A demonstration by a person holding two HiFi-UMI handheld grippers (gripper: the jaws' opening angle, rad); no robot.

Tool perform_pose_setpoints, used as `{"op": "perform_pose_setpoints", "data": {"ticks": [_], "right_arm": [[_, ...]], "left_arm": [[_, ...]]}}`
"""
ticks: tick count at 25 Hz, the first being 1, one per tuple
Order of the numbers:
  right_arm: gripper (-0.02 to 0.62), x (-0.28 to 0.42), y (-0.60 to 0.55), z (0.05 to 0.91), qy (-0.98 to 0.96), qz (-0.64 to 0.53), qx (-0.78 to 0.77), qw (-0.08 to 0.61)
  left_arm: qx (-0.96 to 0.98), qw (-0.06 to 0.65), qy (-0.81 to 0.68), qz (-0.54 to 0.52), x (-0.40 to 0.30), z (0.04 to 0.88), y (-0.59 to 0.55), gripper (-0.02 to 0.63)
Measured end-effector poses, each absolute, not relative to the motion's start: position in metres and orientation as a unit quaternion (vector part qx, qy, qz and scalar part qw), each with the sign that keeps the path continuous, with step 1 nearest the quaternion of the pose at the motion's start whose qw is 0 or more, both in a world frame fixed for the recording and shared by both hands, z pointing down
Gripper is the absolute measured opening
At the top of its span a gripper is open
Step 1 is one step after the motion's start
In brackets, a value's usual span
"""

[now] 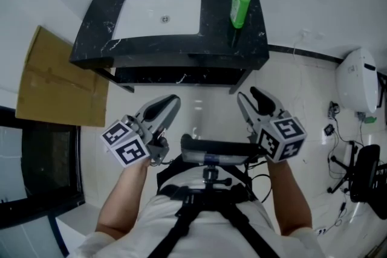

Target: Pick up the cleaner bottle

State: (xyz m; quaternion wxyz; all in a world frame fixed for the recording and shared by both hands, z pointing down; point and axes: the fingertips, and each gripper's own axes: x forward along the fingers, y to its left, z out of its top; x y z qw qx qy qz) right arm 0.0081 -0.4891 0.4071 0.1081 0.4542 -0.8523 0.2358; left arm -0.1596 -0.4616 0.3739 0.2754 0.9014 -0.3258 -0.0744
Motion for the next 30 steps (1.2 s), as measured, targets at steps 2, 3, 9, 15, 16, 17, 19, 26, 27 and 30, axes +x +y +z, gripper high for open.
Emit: {"op": "perform_pose_setpoints", "data": {"ticks": [2, 3, 9, 15, 16, 17, 19, 26, 27, 30], "right_arm": [[0.176, 0.005, -0.496, 0.405, -0.848, 0.236, 0.463, 0.103], [0.176, 0.003, -0.5, 0.404, -0.846, 0.235, 0.467, 0.101], [0.176, -0.01, -0.515, 0.396, -0.835, 0.233, 0.49, 0.094], [0.176, -0.018, -0.527, 0.395, -0.822, 0.228, 0.515, 0.081], [0.176, -0.019, -0.529, 0.396, -0.821, 0.227, 0.518, 0.078], [0.176, -0.021, -0.529, 0.396, -0.82, 0.229, 0.52, 0.074], [0.176, -0.026, -0.528, 0.396, -0.817, 0.236, 0.521, 0.066], [0.176, -0.03, -0.531, 0.394, -0.817, 0.237, 0.522, 0.061], [0.176, -0.027, -0.533, 0.394, -0.817, 0.233, 0.523, 0.063], [0.176, -0.018, -0.545, 0.392, -0.824, 0.208, 0.523, 0.059]], "left_arm": [[0.904, 0.277, -0.318, -0.073, -0.163, 0.374, -0.469, 0.052], [0.905, 0.276, -0.314, -0.073, -0.166, 0.372, -0.474, 0.052], [0.913, 0.274, -0.294, -0.073, -0.185, 0.364, -0.498, 0.052], [0.918, 0.277, -0.276, -0.069, -0.202, 0.365, -0.514, 0.051], [0.919, 0.275, -0.273, -0.069, -0.205, 0.365, -0.516, 0.052], [0.919, 0.276, -0.272, -0.069, -0.208, 0.366, -0.518, 0.051], [0.92, 0.279, -0.267, -0.069, -0.215, 0.369, -0.521, 0.051], [0.926, 0.285, -0.242, -0.058, -0.215, 0.374, -0.533, 0.052], [0.925, 0.287, -0.242, -0.059, -0.214, 0.375, -0.536, 0.052], [0.922, 0.293, -0.248, -0.059, -0.208, 0.381, -0.546, 0.052]]}}
